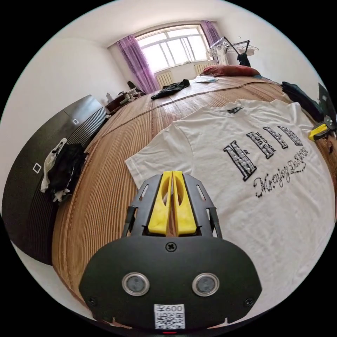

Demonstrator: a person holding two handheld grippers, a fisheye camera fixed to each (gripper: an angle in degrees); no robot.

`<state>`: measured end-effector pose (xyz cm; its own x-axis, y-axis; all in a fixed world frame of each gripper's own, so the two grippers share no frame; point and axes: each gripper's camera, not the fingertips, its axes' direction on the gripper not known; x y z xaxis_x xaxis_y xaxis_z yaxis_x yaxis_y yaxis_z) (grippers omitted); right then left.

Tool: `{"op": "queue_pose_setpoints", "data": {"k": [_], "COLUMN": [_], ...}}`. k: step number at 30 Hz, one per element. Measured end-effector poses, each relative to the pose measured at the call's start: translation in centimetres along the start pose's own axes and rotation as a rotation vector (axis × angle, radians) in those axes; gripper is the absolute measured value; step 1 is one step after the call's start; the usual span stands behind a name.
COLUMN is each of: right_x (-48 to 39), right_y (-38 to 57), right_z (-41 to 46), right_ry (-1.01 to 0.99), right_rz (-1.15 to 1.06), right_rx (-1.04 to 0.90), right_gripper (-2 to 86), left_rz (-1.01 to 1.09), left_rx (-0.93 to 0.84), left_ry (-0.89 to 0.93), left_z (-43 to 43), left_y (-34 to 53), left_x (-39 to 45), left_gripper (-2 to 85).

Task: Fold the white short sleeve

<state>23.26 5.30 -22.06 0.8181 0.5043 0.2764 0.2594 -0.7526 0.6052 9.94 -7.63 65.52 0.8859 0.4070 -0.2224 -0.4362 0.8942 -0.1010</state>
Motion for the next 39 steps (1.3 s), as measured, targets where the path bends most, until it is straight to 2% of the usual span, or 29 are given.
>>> {"op": "queue_pose_setpoints", "data": {"k": [1,3,5,8,11,12,14,16,17,22,26,33,35,36,39], "right_x": [-0.1,-0.3,-0.4,-0.4,-0.7,-0.7,-1.1,-1.3,-1.3,-1.5,-1.6,-1.2,-0.3,-0.2,-2.0], "right_y": [0.1,0.3,0.5,0.8,1.0,1.1,1.4,1.5,1.7,2.4,3.1,4.4,5.4,5.7,8.8], "right_z": [0.2,0.6,1.0,1.7,2.4,2.5,3.1,3.6,3.9,5.0,6.2,8.2,8.4,8.1,5.4], "right_ry": [0.002,0.007,0.006,-0.004,0.000,0.002,0.013,0.016,0.015,0.008,0.006,-0.034,-0.090,-0.085,0.198], "right_rz": [-0.001,-0.004,-0.003,0.003,0.002,0.001,-0.005,-0.006,-0.004,0.000,0.001,-0.004,0.019,0.028,0.174], "right_rx": [0.000,-0.001,-0.002,-0.001,-0.006,-0.006,-0.010,-0.012,-0.015,-0.013,-0.017,-0.008,0.042,0.063,0.227], "right_gripper": [-0.8,-0.8,-0.8,-0.8,-0.8,-0.8,-0.8,-0.8,-0.8,-0.8,-0.8,-0.8,-0.8,-0.8,-0.8], "left_rz": [-0.004,0.025,0.112,0.072,0.001,-0.056,-0.009,0.052,0.092,0.246,0.270,0.124,0.057,0.000,-0.134], "left_rx": [-0.014,-0.147,-0.149,-0.125,0.118,0.249,0.303,0.172,0.161,0.009,-0.022,-0.039,0.001,0.085,0.101], "left_ry": [0.035,-0.022,-0.134,-0.181,-0.199,-0.189,-0.059,0.016,0.033,-0.027,-0.065,-0.041,-0.091,-0.121,-0.164], "left_z": [0.9,4.6,6.1,7.3,3.4,1.2,0.0,1.1,1.4,5.6,7.3,8.8,7.4,5.4,1.9], "left_y": [0.6,1.3,1.2,1.5,4.8,7.0,8.8,8.8,8.7,7.1,6.7,6.2,7.6,9.2,13.6], "left_x": [-0.2,-0.9,-0.3,-0.6,-1.6,-2.2,-2.6,-2.4,-1.9,1.1,1.5,-2.6,-3.3,-4.0,-5.8], "left_gripper": [0.6,0.6,0.6,0.5,0.3,0.2,0.2,0.3,0.3,0.3,0.3,0.6,0.6,0.6,0.6]}}
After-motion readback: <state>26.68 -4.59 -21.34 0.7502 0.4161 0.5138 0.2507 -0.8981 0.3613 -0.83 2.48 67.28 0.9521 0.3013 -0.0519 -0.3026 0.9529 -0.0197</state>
